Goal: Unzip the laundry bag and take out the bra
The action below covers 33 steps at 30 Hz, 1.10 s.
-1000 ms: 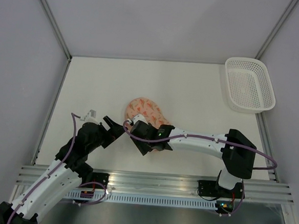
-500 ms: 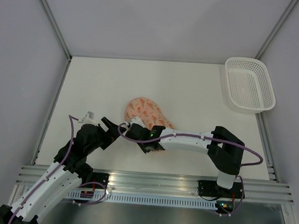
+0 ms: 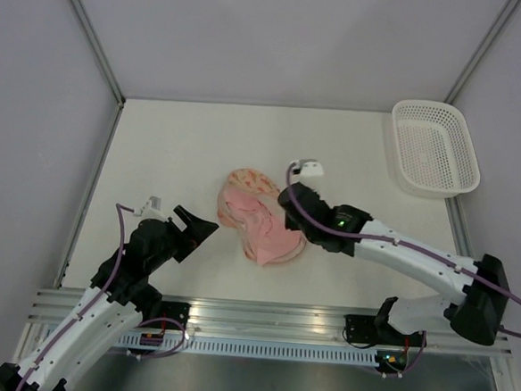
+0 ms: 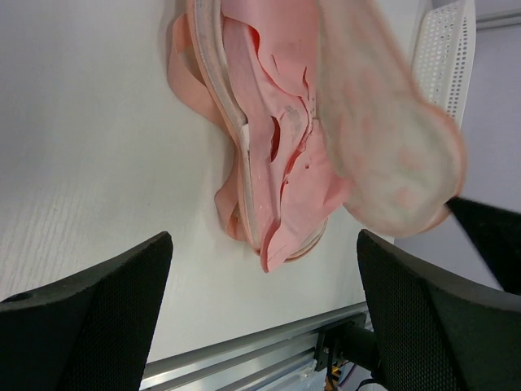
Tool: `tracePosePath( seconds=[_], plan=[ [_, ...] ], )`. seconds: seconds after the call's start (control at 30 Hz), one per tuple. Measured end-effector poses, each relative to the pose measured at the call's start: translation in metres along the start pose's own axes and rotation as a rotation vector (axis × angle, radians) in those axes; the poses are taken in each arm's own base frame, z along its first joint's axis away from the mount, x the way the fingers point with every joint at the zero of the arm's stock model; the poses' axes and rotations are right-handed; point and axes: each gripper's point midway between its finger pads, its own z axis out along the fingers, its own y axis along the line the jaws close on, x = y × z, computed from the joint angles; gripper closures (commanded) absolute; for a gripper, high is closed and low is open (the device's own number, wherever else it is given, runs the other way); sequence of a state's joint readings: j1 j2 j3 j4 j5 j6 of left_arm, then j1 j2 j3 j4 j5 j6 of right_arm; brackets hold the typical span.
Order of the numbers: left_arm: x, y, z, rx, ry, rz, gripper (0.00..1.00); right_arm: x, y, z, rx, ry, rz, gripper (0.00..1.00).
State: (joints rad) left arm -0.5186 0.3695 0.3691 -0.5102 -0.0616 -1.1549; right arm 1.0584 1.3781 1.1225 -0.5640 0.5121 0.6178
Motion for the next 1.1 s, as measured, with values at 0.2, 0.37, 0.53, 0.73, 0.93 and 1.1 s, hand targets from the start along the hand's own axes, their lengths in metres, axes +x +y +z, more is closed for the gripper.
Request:
tracePosePath(
  seconds=[0.2, 0.37, 0.53, 0.73, 0.93, 1.1],
  plan=[
    [0.002, 0.003, -0.001, -0.010, 0.008, 0.001, 0.04, -0.046, -0.143, -0.018, 0.348, -0.213, 0.463, 0.49],
    [0.004, 0.004, 0.000, -0.015, 0.020, 0.001, 0.04, -0.035, -0.173, -0.008, 0.465, -0.173, 0.478, 0.21],
    [0.005, 0.005, 0.000, -0.020, 0.027, 0.002, 0.04, -0.028, -0.141, 0.009, 0.291, -0.095, 0.404, 0.21],
    [0.006, 0.005, 0.000, -0.020, 0.031, 0.002, 0.04, -0.029, -0.081, 0.039, -0.014, -0.019, 0.310, 0.24],
    [0.007, 0.005, 0.000, -0.021, 0.037, 0.002, 0.04, 0.009, -0.031, 0.096, -0.242, 0.170, 0.250, 0.25],
    [0.008, 0.006, -0.002, -0.018, 0.041, 0.002, 0.04, 0.023, -0.015, 0.126, -0.333, 0.258, 0.228, 0.26]
  ],
)
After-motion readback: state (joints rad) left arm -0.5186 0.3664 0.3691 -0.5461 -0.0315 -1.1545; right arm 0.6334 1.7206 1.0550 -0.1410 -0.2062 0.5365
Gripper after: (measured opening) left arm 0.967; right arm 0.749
